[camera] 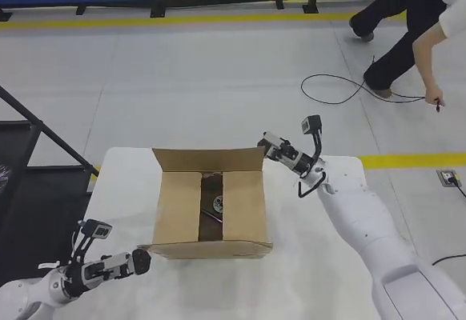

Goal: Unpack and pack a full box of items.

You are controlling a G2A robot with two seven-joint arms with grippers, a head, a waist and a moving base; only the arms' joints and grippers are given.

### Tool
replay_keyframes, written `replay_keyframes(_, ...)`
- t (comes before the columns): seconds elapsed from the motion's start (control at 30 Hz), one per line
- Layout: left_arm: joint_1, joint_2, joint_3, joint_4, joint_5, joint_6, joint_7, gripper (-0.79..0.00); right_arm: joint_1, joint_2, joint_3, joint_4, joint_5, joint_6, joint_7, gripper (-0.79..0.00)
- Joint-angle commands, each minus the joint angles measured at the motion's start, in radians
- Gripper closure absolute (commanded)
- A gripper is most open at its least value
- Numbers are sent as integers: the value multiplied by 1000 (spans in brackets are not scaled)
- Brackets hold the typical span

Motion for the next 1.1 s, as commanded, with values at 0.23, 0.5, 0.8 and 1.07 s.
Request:
replay_keyframes(0.23,-9,-15,31,-57,157,-45,198,-785,-33,27,27,-118,44,73,78,-785)
replay_keyframes(0.5,9,-23,37,-125,301,-43,338,-785,-57,65,29,-224,27,166,172,-785)
replay_keyframes(0.8,10,-29,47,-143,361,-33,394,-785,-89,113,36,-315,8,274,279,-785)
replay_keyframes(1.07,2,-36,63,-158,425,-23,439,-785,-105,132,37,-349,12,326,331,-785)
